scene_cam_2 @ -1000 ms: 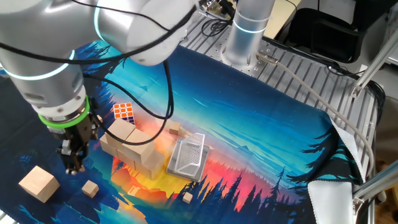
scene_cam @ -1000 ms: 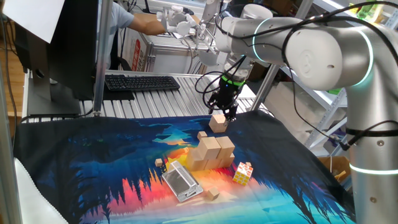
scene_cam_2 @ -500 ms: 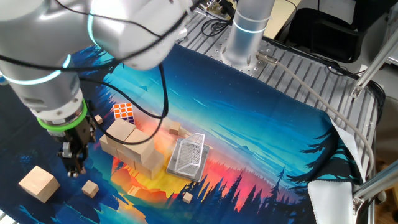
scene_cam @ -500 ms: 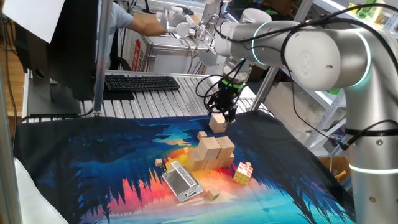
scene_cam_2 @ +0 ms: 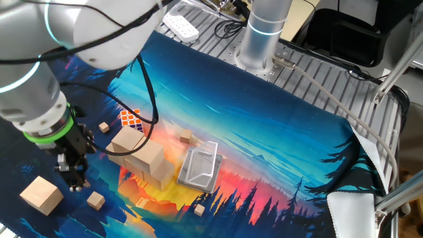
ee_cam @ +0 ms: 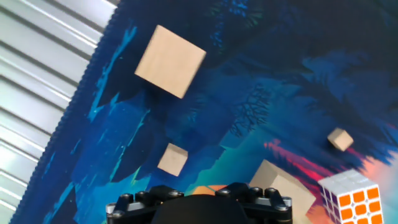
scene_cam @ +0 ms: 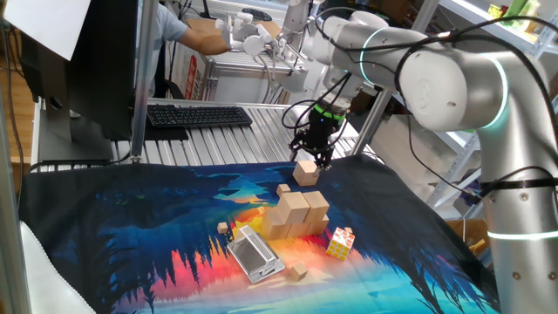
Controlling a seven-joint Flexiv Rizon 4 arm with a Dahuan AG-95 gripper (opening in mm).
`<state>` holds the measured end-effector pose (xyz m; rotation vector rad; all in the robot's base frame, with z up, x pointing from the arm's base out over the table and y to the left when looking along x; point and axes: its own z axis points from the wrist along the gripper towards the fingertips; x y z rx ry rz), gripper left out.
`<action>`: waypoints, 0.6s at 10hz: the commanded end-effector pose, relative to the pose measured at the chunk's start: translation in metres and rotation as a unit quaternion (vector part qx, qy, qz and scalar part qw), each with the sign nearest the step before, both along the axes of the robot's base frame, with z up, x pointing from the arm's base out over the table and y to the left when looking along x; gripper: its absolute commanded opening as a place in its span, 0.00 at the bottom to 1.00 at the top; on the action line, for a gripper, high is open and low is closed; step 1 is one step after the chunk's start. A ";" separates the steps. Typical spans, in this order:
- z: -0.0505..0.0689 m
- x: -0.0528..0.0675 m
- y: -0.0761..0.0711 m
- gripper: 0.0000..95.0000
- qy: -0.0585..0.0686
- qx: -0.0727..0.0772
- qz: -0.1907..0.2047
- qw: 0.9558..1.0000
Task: Stack the blocks into a pyramid shape
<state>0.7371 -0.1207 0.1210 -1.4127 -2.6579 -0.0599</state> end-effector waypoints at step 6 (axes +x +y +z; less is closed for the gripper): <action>0.000 -0.006 0.000 1.00 -0.019 -0.007 0.071 0.997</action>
